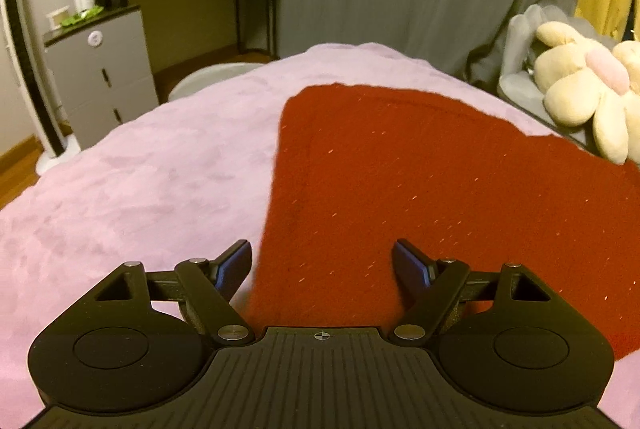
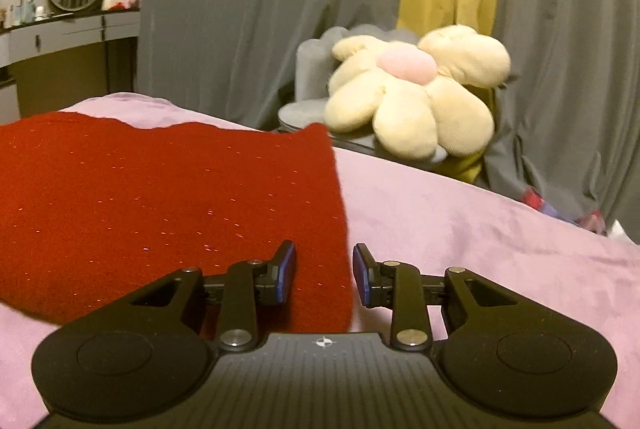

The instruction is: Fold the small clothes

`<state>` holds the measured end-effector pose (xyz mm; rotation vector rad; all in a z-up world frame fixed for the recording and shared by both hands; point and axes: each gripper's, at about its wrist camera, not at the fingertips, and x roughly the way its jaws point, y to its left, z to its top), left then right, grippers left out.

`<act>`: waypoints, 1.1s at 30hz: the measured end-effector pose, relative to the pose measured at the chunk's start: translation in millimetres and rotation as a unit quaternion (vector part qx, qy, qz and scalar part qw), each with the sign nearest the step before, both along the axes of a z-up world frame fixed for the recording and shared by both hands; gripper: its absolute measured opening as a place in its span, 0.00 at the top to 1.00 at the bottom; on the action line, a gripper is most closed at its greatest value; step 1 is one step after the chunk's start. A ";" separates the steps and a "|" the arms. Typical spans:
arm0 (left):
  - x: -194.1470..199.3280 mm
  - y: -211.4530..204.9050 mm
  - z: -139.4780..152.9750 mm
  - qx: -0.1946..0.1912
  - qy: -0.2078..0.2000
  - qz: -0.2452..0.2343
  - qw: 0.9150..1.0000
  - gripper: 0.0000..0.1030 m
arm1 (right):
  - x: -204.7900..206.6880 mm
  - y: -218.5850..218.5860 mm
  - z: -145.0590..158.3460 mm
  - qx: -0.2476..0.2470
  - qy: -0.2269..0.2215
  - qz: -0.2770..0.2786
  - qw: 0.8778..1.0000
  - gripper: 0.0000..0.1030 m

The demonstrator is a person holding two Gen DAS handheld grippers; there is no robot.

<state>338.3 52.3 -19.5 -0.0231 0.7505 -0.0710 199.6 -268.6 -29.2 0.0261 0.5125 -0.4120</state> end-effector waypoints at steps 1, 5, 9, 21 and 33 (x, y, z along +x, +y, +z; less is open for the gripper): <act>-0.6 3.2 -0.9 0.002 0.004 0.006 1.000 0.19 | 0.5 -0.2 0.0 -0.005 0.006 -0.008 1.000 0.72; -7.1 26.4 -1.2 -0.012 0.013 0.031 0.999 0.18 | -4.5 -9.0 -0.7 -0.019 0.031 -0.065 0.997 0.72; -24.1 53.9 -1.9 -0.039 0.021 0.048 0.998 0.17 | -17.7 -12.9 2.0 -0.013 0.034 -0.100 0.994 0.72; -31.0 72.3 -34.6 -0.307 0.107 0.000 0.946 0.27 | -7.7 84.1 14.2 0.014 -0.033 0.104 0.994 0.72; -16.9 97.1 -55.6 -0.404 0.112 0.033 0.907 0.38 | 36.1 153.6 -23.9 -0.025 0.007 0.178 0.984 0.89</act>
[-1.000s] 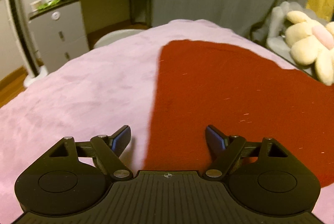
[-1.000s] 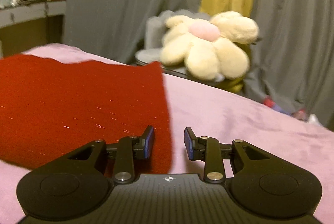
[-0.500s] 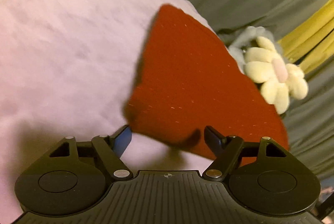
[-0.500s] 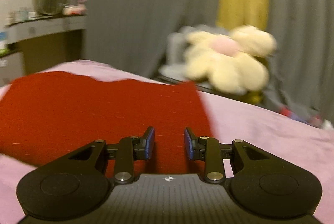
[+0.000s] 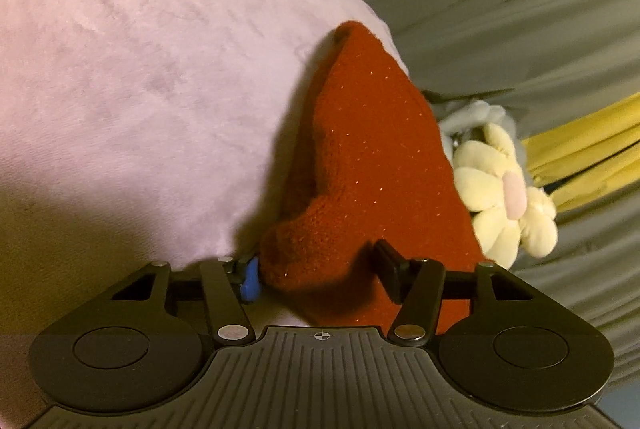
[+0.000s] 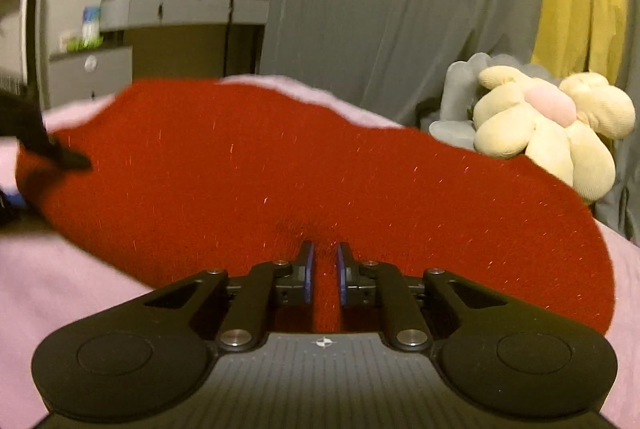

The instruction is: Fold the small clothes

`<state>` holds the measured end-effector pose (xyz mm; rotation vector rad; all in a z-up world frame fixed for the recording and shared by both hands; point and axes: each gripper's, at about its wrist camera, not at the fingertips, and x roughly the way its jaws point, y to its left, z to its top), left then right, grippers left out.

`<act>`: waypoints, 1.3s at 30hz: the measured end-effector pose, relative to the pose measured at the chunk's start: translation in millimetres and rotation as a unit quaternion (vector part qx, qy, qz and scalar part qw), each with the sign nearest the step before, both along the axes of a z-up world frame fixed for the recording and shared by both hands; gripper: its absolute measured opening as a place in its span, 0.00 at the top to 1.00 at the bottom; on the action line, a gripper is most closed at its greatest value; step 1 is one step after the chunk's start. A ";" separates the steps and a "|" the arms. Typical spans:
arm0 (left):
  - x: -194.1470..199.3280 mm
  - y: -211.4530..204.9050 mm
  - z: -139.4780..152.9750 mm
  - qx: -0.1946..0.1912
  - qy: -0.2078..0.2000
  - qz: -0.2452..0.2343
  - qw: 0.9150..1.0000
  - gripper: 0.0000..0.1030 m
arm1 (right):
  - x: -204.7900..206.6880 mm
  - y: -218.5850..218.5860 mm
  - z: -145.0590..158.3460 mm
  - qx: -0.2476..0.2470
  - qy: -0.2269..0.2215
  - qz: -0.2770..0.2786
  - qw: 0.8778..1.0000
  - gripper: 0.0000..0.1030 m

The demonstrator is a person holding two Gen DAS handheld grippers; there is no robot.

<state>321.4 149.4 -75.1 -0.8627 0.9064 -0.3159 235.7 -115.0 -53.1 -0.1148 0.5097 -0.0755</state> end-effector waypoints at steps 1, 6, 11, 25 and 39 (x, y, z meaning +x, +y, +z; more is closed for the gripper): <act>1.4 1.2 -1.2 -0.009 0.005 0.007 1.000 0.38 | 0.5 2.4 -1.9 -0.009 0.003 0.004 1.000 0.89; 7.2 5.8 -4.1 -0.053 0.018 0.037 0.998 0.57 | -1.6 8.8 1.2 -0.029 0.018 0.017 0.999 0.89; 17.2 5.3 -9.8 -0.058 0.031 0.033 0.997 0.67 | -3.5 9.7 -4.1 -0.030 0.032 0.023 0.999 0.90; 8.8 -31.5 69.1 0.054 -0.088 -0.019 0.995 0.71 | -57.0 -33.0 34.7 -0.044 0.013 -0.042 0.998 0.89; -12.4 -162.0 135.4 0.188 -0.226 -0.171 0.940 0.71 | -45.6 -100.9 12.1 0.034 0.015 -0.110 0.993 0.89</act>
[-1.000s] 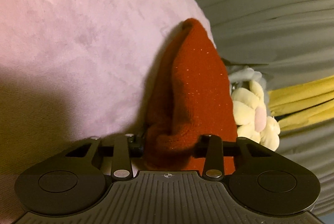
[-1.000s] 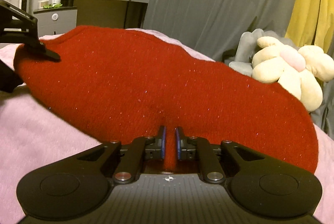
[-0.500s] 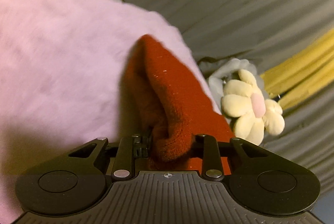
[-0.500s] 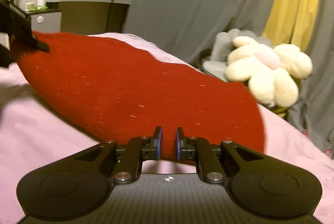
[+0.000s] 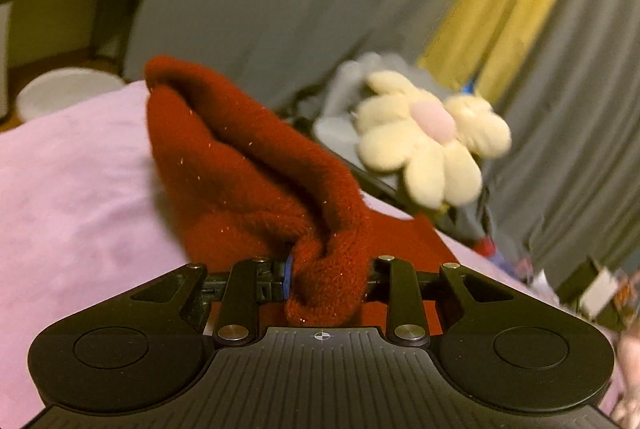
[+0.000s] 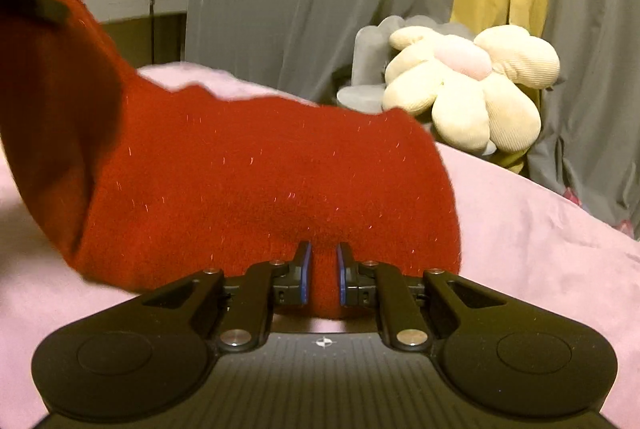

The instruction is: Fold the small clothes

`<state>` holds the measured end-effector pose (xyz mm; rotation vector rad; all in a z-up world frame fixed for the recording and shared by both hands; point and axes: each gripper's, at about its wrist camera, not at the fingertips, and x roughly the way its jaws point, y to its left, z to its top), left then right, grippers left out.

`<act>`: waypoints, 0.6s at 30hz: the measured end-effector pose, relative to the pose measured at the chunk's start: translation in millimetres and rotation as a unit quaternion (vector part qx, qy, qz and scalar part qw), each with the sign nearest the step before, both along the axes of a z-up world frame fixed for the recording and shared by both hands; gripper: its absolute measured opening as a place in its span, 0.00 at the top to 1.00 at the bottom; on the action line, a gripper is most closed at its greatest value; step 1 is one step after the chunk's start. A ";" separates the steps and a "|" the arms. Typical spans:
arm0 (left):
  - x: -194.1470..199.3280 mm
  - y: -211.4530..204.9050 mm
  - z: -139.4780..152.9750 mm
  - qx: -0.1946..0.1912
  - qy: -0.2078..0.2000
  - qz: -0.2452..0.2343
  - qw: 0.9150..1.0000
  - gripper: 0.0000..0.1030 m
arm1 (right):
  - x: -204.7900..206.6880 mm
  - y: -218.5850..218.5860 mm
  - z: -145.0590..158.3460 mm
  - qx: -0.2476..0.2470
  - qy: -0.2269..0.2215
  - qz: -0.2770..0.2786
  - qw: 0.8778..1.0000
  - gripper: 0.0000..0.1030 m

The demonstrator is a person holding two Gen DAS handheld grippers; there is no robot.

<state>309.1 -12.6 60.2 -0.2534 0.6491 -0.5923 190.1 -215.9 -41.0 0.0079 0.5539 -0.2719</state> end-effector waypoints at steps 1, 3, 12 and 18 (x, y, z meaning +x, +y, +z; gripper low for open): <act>-1.4 -12.7 0.1 0.009 -0.006 -0.014 1.000 0.71 | -2.5 -4.8 3.6 0.003 -0.006 -0.014 1.000 0.89; -5.1 -35.0 -1.5 0.024 -0.014 -0.036 0.999 0.71 | -7.3 -19.0 7.9 0.010 -0.016 -0.048 0.999 0.89; -14.4 -123.2 -49.9 0.085 -0.010 -0.100 0.991 0.71 | -20.1 -83.4 8.5 0.062 -0.021 -0.153 0.986 0.89; -23.1 -138.5 -69.8 0.099 -0.021 -0.100 0.990 0.69 | -18.8 -81.5 -0.9 0.069 -0.014 -0.152 0.986 0.89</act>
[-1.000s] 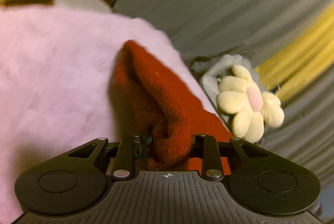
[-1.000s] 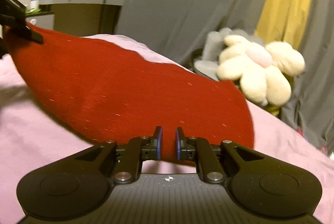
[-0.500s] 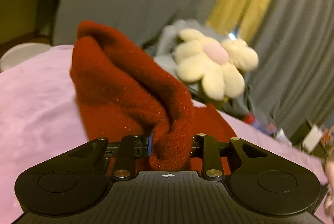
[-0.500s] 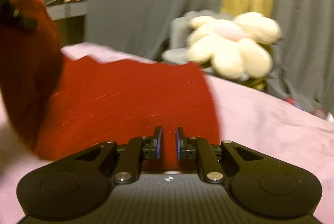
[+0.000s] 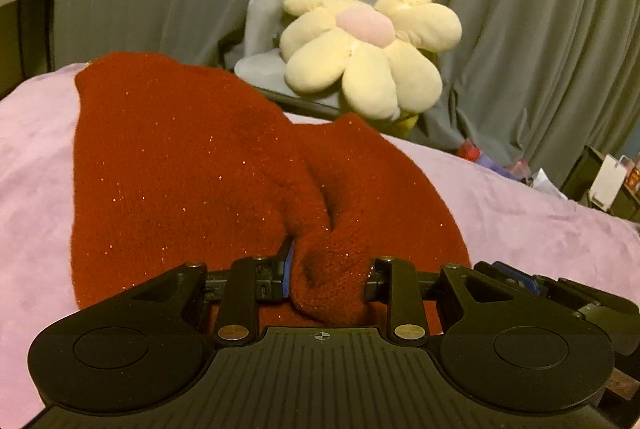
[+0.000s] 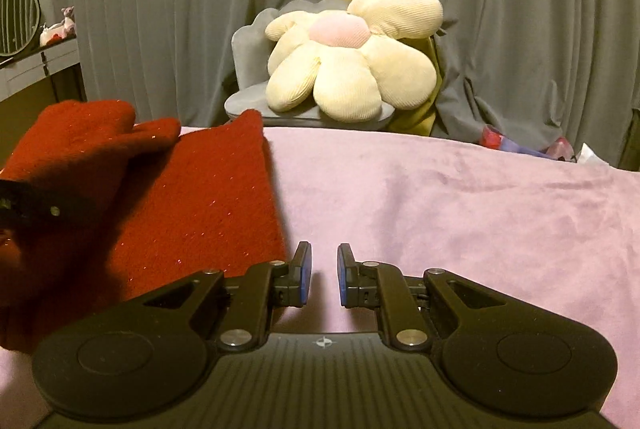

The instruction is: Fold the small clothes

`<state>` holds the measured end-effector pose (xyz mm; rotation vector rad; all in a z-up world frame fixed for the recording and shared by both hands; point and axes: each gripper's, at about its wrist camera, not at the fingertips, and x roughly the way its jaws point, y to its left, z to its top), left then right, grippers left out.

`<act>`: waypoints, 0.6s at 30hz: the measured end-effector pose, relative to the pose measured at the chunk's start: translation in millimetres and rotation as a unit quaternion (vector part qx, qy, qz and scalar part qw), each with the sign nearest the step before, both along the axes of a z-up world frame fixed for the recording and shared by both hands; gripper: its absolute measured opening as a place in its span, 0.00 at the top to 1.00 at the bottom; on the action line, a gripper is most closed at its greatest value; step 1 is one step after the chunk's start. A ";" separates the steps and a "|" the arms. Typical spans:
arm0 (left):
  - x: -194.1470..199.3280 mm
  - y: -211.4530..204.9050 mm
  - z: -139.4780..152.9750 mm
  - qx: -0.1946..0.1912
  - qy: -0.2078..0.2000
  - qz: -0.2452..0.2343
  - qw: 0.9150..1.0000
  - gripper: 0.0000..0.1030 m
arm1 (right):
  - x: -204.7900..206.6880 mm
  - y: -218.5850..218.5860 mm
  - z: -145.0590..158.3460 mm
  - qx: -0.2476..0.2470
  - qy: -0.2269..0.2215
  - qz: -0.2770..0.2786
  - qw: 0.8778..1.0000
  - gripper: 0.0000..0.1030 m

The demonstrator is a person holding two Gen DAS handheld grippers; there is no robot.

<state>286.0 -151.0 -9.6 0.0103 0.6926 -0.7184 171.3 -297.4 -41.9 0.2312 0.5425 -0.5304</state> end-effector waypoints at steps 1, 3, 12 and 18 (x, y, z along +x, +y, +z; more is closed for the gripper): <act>-0.7 -1.7 -0.7 -0.002 0.001 -0.002 1.000 0.68 | 1.5 0.0 -1.3 0.003 0.002 0.001 1.000 0.89; -0.3 -1.8 -1.1 -0.001 -0.002 -0.017 1.000 0.62 | 3.4 -0.7 -2.9 0.012 0.004 0.004 1.000 0.89; -14.9 20.5 4.8 -0.059 0.021 -0.104 0.993 0.11 | -5.8 -1.2 2.3 0.038 -0.017 0.019 0.999 0.86; -41.1 50.1 10.2 -0.100 0.025 -0.031 0.994 0.11 | -5.2 -1.6 3.0 0.046 -0.023 0.029 0.998 0.86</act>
